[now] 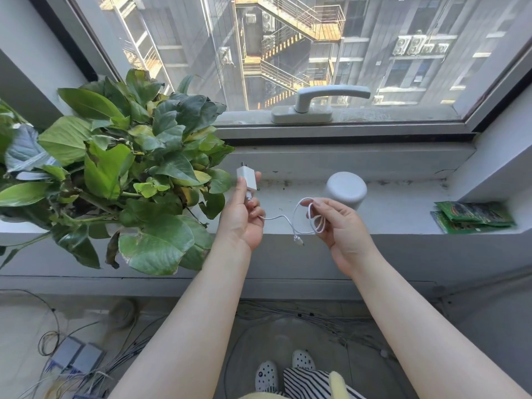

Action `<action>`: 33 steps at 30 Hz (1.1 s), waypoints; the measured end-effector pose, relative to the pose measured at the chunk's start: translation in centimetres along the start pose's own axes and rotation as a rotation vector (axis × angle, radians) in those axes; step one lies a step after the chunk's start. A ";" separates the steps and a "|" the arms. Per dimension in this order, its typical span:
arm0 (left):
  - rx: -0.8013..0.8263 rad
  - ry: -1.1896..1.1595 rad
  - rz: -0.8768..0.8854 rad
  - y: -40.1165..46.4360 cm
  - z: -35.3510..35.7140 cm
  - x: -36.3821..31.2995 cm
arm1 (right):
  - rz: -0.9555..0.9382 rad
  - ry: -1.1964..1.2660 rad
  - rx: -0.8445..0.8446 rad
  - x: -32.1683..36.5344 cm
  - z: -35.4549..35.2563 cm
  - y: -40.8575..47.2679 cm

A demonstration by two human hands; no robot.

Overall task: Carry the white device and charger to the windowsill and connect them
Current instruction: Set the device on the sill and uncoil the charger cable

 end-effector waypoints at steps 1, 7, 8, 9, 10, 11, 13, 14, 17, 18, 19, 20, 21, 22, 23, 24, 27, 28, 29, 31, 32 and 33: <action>-0.003 0.004 -0.005 0.0 0.0 0.1 | -0.018 0.002 0.018 0.3 0.5 0.1; -0.057 0.069 0.000 -0.2 -0.7 0.1 | -0.215 -0.165 0.015 3.6 2.1 0.6; -0.081 0.106 0.023 -0.2 -1.0 -0.1 | -0.259 -0.220 0.003 4.2 2.1 0.7; -0.112 0.152 0.056 -0.2 -1.4 -0.4 | -0.307 -0.277 -0.010 4.8 2.1 0.7; -0.149 0.197 0.093 -0.2 -1.9 -0.7 | -0.350 -0.315 -0.020 5.4 2.0 0.7; -0.186 0.238 0.129 -0.2 -2.4 -1.0 | -0.387 -0.320 -0.029 6.0 1.9 0.7; -0.264 0.327 0.179 -0.2 -3.3 -1.5 | -0.438 -0.263 -0.052 7.0 1.5 0.7; -0.301 0.373 0.199 -0.3 -3.7 -1.6 | -0.454 -0.226 -0.073 7.5 1.3 0.6; -0.303 0.385 0.236 -0.4 -3.5 -1.8 | -0.430 -0.154 -0.108 7.6 1.0 0.8; -0.270 0.352 0.236 -0.4 -3.1 -1.8 | -0.400 -0.152 -0.099 7.2 1.2 0.9; -0.237 0.319 0.235 -0.4 -2.5 -1.8 | -0.366 -0.152 -0.087 6.6 1.4 0.9; -0.213 0.290 0.231 -0.4 -2.0 -1.8 | -0.329 -0.141 -0.082 5.9 1.6 0.9; -0.196 0.266 0.228 -0.4 -1.5 -1.8 | -0.288 -0.113 -0.091 5.1 1.6 0.9; -0.184 0.254 0.229 -0.3 -1.1 -1.8 | -0.241 -0.066 -0.113 4.3 1.4 0.8; -0.173 0.259 0.231 -0.3 -0.6 -1.8 | -0.187 0.000 -0.142 3.3 1.2 0.8; -0.162 0.277 0.237 -0.3 -0.2 -1.8 | -0.133 0.081 -0.174 2.4 0.9 0.8; -0.150 0.284 0.275 -0.6 0.7 -1.8 | -0.007 0.314 -0.249 -0.1 0.4 0.7; -0.156 0.271 0.291 -0.8 0.9 -1.7 | 0.019 0.360 -0.266 -0.8 0.3 0.8; -0.162 0.257 0.306 -0.9 1.0 -1.6 | 0.039 0.390 -0.279 -1.2 0.3 0.8; -0.170 0.233 0.333 -0.8 1.1 -1.4 | 0.057 0.411 -0.298 -2.0 0.3 1.0; -0.177 0.234 0.345 -0.7 1.1 -1.3 | 0.058 0.408 -0.307 -2.3 0.4 1.2; -0.188 0.247 0.355 -0.5 1.0 -1.1 | 0.055 0.401 -0.316 -2.6 0.3 1.4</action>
Point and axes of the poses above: each hand's wrist, its own y-axis towards the middle knuckle, its own z-axis out of the palm, x = y × z, the point moved 7 cm from there along y, towards the middle knuckle, and after that the axes turned 10 degrees about y, right-handed, at the moved point
